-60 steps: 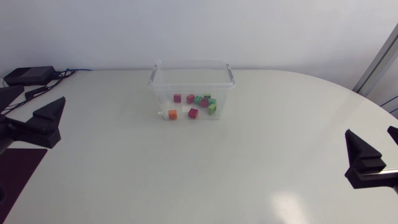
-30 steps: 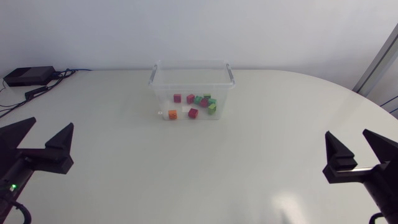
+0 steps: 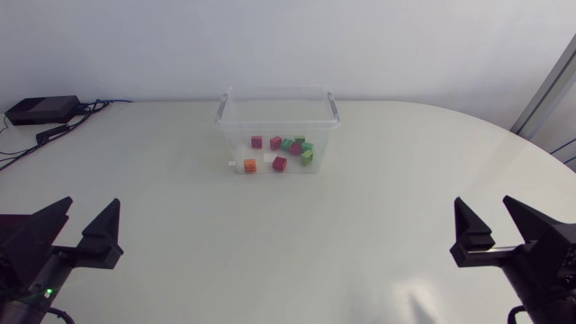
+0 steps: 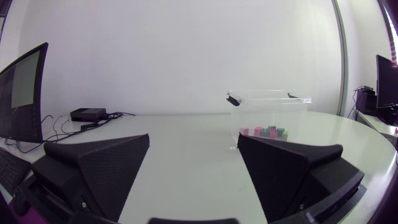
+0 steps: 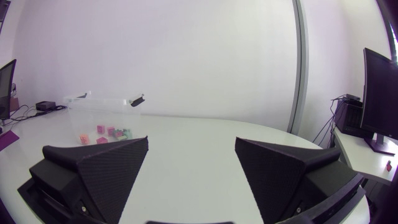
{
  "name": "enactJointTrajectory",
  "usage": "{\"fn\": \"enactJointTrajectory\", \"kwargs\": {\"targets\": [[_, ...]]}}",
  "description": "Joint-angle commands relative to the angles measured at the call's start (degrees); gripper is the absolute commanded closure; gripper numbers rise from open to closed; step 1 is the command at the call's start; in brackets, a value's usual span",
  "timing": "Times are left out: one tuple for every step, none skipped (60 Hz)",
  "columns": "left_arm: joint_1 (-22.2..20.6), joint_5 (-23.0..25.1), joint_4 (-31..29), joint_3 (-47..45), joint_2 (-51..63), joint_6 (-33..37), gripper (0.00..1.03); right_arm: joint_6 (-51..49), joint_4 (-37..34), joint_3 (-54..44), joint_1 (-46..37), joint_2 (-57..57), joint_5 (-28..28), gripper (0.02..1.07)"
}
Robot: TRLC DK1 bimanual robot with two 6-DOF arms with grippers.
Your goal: Place the duplo bricks in the container
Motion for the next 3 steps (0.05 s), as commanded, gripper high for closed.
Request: {"fn": "enactJointTrajectory", "kwargs": {"targets": [[0.4, 0.3, 0.9, -1.1, -0.5, -1.5, 0.04, 1.5, 1.0, -1.3, -0.3, -0.1, -0.2, 0.06], [0.4, 0.3, 0.9, -1.1, -0.5, -1.5, 0.04, 1.5, 1.0, -1.3, -0.3, -0.1, -0.2, 0.06], [0.4, 0.3, 0.9, -1.1, -0.5, -1.5, 0.04, 1.5, 1.0, -1.3, -0.3, -0.1, -0.2, 0.06]]}}
